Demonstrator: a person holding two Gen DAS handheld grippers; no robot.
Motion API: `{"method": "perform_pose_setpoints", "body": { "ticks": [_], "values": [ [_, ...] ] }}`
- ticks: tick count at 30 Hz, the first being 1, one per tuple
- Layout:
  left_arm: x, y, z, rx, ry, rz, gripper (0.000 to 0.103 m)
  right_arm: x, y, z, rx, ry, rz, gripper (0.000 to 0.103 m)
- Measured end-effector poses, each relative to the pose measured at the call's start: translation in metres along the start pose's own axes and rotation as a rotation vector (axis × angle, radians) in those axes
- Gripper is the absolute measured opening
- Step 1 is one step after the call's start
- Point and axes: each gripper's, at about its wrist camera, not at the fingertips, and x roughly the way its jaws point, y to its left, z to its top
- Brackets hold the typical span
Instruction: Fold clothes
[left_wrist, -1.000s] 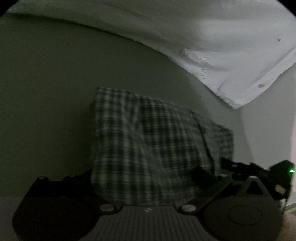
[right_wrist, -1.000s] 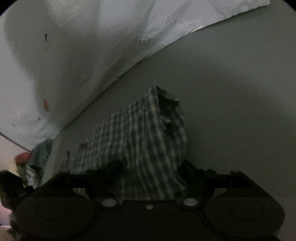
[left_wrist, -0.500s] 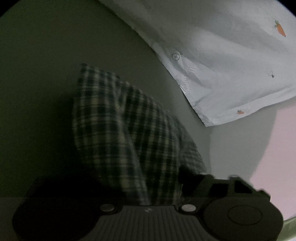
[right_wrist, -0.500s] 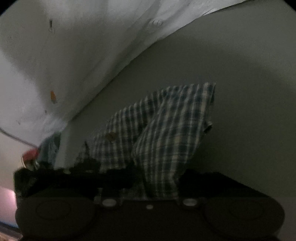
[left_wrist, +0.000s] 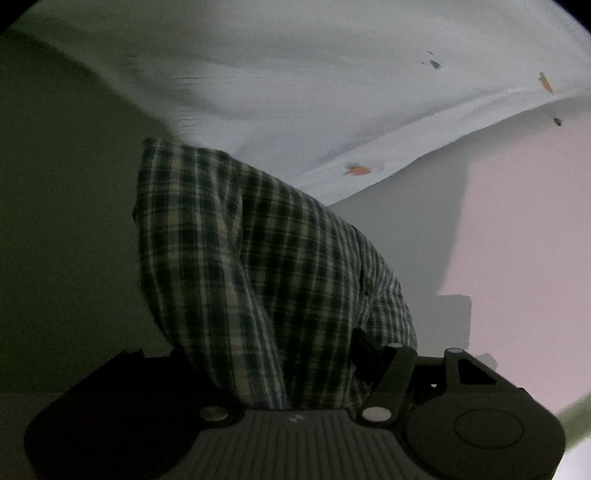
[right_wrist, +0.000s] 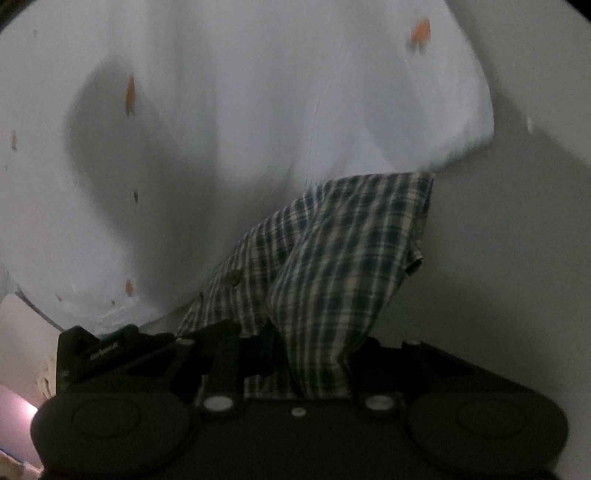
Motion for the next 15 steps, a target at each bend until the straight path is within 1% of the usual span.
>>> {"method": "perform_pose_setpoints", "body": {
  "ticks": [2,5,6,7,8,9,10,11,12,14,15],
  "values": [
    [0.031,-0.021,0.003,-0.033,-0.04,-0.016,0.065,-0.006,-0.028,0.04,-0.063,0.007,0.004,0.025],
    [0.082,-0.039,0.011,-0.079,-0.091,-0.031,0.065,-0.007,-0.072,0.099,-0.146,0.015,0.01,0.026],
    [0.097,-0.041,0.015,-0.062,-0.112,0.022,0.066,-0.002,-0.085,0.115,-0.181,0.021,0.0,0.028],
    [0.112,-0.042,0.019,-0.042,-0.133,0.081,0.066,0.004,-0.099,0.13,-0.219,0.028,-0.014,0.034],
    [0.127,-0.044,0.022,-0.022,-0.154,0.14,0.068,0.013,-0.11,0.143,-0.278,0.031,-0.055,0.04],
    [0.142,-0.046,0.026,-0.001,-0.174,0.2,0.07,0.025,-0.119,0.152,-0.354,0.03,-0.122,0.058],
    [0.151,-0.041,0.03,0.023,-0.176,0.29,0.072,0.038,-0.127,0.157,-0.427,0.024,-0.201,0.068],
    [0.159,-0.037,0.034,0.047,-0.176,0.383,0.072,0.05,-0.136,0.16,-0.493,0.022,-0.276,0.069],
    [0.168,-0.032,0.038,0.072,-0.175,0.476,0.072,0.064,-0.144,0.16,-0.551,0.036,-0.331,0.069],
    [0.169,-0.021,0.046,0.099,-0.184,0.563,0.072,0.084,-0.15,0.153,-0.652,0.035,-0.401,0.071],
    [0.162,-0.018,0.048,0.12,-0.198,0.59,0.073,0.094,-0.152,0.149,-0.702,0.033,-0.435,0.071]
  ]
}}
